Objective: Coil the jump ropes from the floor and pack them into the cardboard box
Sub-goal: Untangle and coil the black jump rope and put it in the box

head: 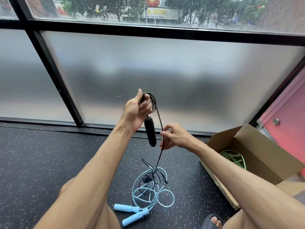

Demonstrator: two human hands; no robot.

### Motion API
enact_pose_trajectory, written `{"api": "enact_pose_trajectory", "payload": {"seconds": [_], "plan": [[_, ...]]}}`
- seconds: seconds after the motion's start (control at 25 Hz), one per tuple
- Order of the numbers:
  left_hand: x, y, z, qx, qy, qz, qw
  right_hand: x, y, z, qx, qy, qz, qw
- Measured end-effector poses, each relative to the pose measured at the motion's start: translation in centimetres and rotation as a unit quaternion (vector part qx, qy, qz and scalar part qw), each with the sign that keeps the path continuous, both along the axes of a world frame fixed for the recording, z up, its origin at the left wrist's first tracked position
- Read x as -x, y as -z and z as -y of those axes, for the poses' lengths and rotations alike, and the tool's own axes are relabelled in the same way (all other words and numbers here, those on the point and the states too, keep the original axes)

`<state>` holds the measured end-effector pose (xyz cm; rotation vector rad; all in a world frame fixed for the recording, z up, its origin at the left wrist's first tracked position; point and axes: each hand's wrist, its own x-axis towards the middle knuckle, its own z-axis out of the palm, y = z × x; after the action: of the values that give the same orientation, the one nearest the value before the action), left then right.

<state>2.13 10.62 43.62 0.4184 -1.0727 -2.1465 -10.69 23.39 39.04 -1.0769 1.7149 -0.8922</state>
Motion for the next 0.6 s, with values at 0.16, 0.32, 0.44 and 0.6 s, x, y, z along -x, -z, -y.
{"api": "enact_pose_trajectory", "payload": {"seconds": [0.16,0.32,0.44,0.6], "plan": [[0.2,0.3,0.7,-0.013,-0.107,-0.032,0.994,-0.4,-3.0,0.0,0.094,0.029,-0.007,0.995],[0.4,0.2,0.2,0.039,-0.144,-0.021,0.989,-0.3,-5.2,0.3,0.164,0.018,-0.091,0.982],[0.7,0.4,-0.6,0.110,-0.137,0.011,0.984,-0.7,-5.4,0.2,0.183,-0.003,-0.106,0.977],[1.3,1.1,-1.2,0.262,-0.134,0.136,0.946,-1.3,-4.2,-0.1,0.192,-0.031,-0.209,0.958]]}}
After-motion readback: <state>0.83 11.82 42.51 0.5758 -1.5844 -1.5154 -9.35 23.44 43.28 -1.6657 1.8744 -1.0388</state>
